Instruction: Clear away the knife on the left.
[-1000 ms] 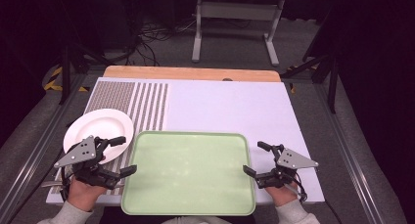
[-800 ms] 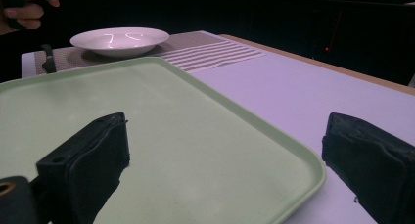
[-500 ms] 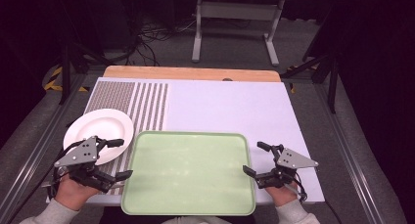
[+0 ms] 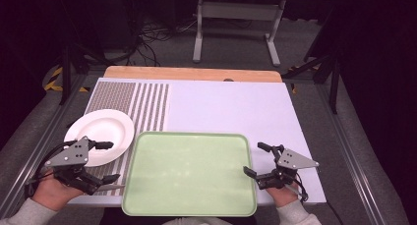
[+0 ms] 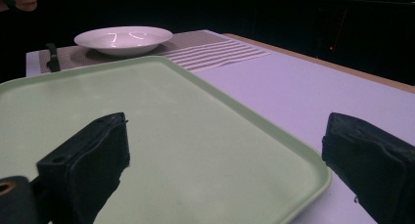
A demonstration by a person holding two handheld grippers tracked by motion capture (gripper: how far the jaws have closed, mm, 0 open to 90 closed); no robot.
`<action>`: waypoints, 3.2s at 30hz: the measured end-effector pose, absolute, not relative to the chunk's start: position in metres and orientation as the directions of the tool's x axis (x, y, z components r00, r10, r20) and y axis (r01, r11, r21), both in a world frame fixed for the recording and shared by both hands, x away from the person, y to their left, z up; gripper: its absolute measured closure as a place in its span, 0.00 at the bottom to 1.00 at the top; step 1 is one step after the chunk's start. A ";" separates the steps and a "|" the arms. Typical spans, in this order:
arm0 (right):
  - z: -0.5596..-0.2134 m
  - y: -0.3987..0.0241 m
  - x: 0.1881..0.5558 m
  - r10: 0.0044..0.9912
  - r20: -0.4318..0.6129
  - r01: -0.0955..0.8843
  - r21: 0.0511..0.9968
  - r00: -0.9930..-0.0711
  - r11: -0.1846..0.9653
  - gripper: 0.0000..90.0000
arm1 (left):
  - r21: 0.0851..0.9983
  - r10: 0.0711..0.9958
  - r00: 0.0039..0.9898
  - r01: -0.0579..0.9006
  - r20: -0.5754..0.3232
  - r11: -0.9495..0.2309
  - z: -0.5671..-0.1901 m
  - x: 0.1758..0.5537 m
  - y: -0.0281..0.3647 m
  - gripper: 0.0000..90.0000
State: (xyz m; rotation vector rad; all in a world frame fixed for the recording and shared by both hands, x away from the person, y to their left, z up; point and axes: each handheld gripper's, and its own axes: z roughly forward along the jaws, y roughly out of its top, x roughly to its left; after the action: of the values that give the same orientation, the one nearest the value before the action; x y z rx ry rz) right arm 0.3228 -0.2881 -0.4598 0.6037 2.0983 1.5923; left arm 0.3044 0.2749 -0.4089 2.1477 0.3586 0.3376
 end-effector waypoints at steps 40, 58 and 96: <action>-0.461 -0.286 0.325 0.558 -0.065 0.084 0.968 -0.827 0.238 0.05 | 0.556 0.273 0.962 0.218 0.017 -0.802 -0.442 0.317 0.313 0.24; -0.461 -0.287 0.326 0.556 -0.066 0.081 0.968 -0.828 0.236 0.06 | 0.321 0.261 0.965 0.249 -0.008 -0.914 -0.447 0.325 0.323 0.35; -0.460 -0.287 0.324 0.536 -0.071 0.064 0.971 -0.841 0.229 0.06 | -0.021 0.040 0.997 0.042 0.071 -0.999 -0.459 0.329 0.318 0.74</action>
State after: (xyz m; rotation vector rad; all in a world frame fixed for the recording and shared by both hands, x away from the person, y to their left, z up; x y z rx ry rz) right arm 0.3236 -0.2867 -0.4597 0.5529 2.1177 1.6440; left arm 0.3291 0.3181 -0.4587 3.1619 0.0650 0.1121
